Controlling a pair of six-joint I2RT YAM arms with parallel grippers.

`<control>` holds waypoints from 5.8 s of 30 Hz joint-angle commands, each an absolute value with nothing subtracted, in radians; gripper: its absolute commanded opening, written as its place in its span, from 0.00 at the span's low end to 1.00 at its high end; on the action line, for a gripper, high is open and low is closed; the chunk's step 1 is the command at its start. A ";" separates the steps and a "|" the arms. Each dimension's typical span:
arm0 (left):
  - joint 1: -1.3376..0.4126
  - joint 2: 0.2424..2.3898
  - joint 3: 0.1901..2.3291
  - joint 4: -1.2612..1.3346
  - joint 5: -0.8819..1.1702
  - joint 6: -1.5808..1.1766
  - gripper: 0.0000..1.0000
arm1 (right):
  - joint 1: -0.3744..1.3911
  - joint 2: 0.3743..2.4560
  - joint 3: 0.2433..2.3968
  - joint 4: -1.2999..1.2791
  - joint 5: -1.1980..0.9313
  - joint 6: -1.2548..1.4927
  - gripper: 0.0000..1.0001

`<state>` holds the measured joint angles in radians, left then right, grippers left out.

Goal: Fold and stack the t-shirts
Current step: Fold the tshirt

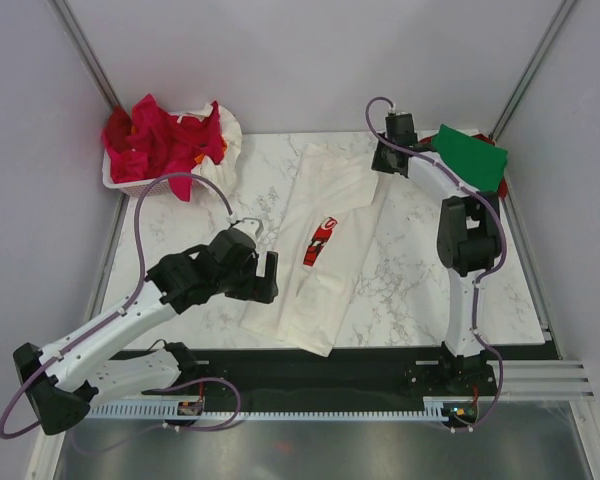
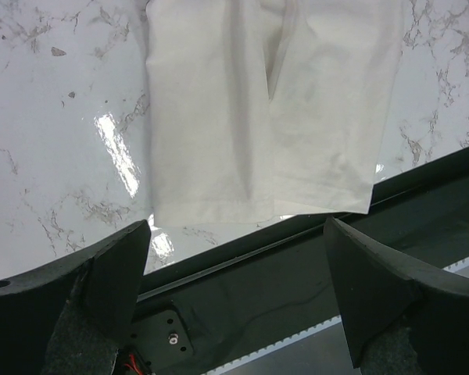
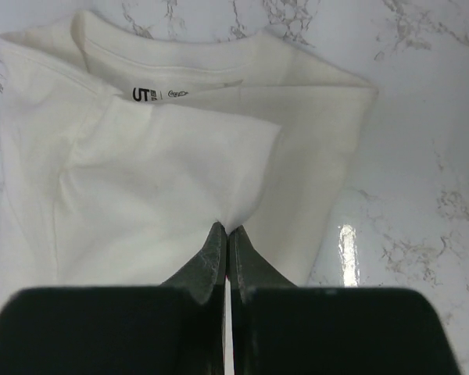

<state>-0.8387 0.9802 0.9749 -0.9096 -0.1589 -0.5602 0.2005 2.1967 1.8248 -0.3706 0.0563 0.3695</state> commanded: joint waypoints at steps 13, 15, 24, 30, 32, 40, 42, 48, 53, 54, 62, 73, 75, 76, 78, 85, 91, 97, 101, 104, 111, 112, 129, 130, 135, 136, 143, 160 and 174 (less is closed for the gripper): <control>-0.818 1.068 0.965 -0.813 -0.156 -0.482 1.00 | 0.190 2.189 1.688 -0.555 0.374 0.382 0.66; -0.795 1.103 0.986 -0.807 -0.163 -0.457 1.00 | 0.190 2.105 1.617 -0.487 0.306 0.393 0.68; -0.577 1.106 1.072 -0.802 -0.101 -0.276 1.00 | 0.209 1.973 1.327 -0.229 -0.109 0.514 0.75; -0.480 1.046 0.971 -0.727 -0.098 -0.242 1.00 | 0.212 2.095 1.371 -0.219 -0.083 0.519 0.56; -0.477 1.037 0.922 -0.701 -0.072 -0.256 1.00 | 0.210 2.140 1.442 -0.244 -0.061 0.511 0.42; -0.466 1.000 0.792 -0.608 -0.026 -0.298 1.00 | 0.222 2.457 2.011 -0.428 -0.072 0.394 0.14; -0.465 1.006 0.793 -0.594 -0.017 -0.299 1.00 | 0.229 2.550 2.138 -0.497 -0.083 0.350 0.21; -0.460 1.035 0.801 -0.571 0.041 -0.363 1.00 | 0.232 2.542 2.292 -0.575 -0.052 0.302 0.70; -0.460 0.979 0.700 -0.445 0.106 -0.491 1.00 | 0.230 2.321 2.048 -0.555 0.066 0.258 0.77; -0.460 0.970 0.677 -0.377 0.104 -0.555 1.00 | 0.229 2.225 1.949 -0.549 0.101 0.256 0.79; -0.489 1.037 0.537 -0.216 0.225 -0.724 0.99 | 0.212 1.637 1.229 -0.318 0.003 0.386 0.85; -0.647 1.216 0.511 -0.135 0.124 -0.816 0.81 | 0.368 1.039 0.408 -0.173 -0.227 0.581 0.82; -0.684 1.255 0.506 -0.117 0.106 -0.836 0.80 | 0.368 0.943 0.338 -0.179 -0.232 0.609 0.77; -0.696 1.268 0.503 -0.111 0.101 -0.845 0.79 | 0.371 0.919 0.327 -0.175 -0.242 0.621 0.75; -0.727 1.296 0.499 -0.083 0.095 -0.870 0.75 | 0.373 0.873 0.321 -0.190 -0.229 0.658 0.72; -0.765 1.310 0.456 -0.026 0.080 -0.911 0.66 | 0.391 0.919 0.316 -0.241 -0.212 0.696 0.68; -0.778 1.319 0.451 -0.023 0.087 -0.923 0.63 | 0.462 0.920 0.253 -0.204 -0.181 0.768 0.60; -0.785 1.330 0.451 -0.020 0.084 -0.922 0.62 | 0.479 1.018 0.244 -0.135 -0.164 0.767 0.54; -0.785 1.330 0.446 -0.020 0.086 -0.922 0.56 | 0.479 1.046 0.262 -0.140 -0.147 0.761 0.13; -0.785 1.324 0.443 -0.020 0.087 -0.920 0.37 | 0.480 1.025 0.276 -0.190 -0.121 0.759 0.00; -0.787 1.252 0.419 -0.035 0.135 -0.925 0.02 | 0.512 0.887 0.285 -0.319 -0.117 0.802 0.00; -0.788 1.229 0.417 -0.054 0.143 -0.930 0.02 | 0.518 0.856 0.290 -0.339 -0.120 0.808 0.00; -0.744 1.189 0.837 -0.479 0.152 -0.764 0.02 | 0.577 0.946 0.788 -0.543 0.041 0.738 0.00; -0.704 1.204 0.856 -0.480 0.166 -0.738 0.02 | 0.577 1.001 0.811 -0.543 0.057 0.724 0.00; -0.588 1.314 0.989 -0.482 0.232 -0.661 0.02 | 0.536 1.164 0.977 -0.528 0.124 0.625 0.00; -0.572 1.360 1.008 -0.483 0.241 -0.640 0.02 | 0.526 1.216 1.000 -0.526 0.138 0.615 0.00; -0.471 1.555 1.211 -0.494 0.304 -0.555 0.02 | 0.451 1.426 1.195 -0.500 0.146 0.540 0.00; -0.394 2.000 1.724 -0.682 0.290 -0.431 0.03 | 0.359 1.802 1.500 -0.495 0.101 0.495 0.00; -0.315 2.382 2.153 -0.865 0.246 -0.431 0.56 | 0.261 2.181 1.912 -0.598 0.058 0.517 0.71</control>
<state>-0.3515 2.3146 2.0254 -0.7807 0.2626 -0.4557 0.2920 2.1269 1.7512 -0.5522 0.0597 0.5186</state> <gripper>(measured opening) 0.465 0.629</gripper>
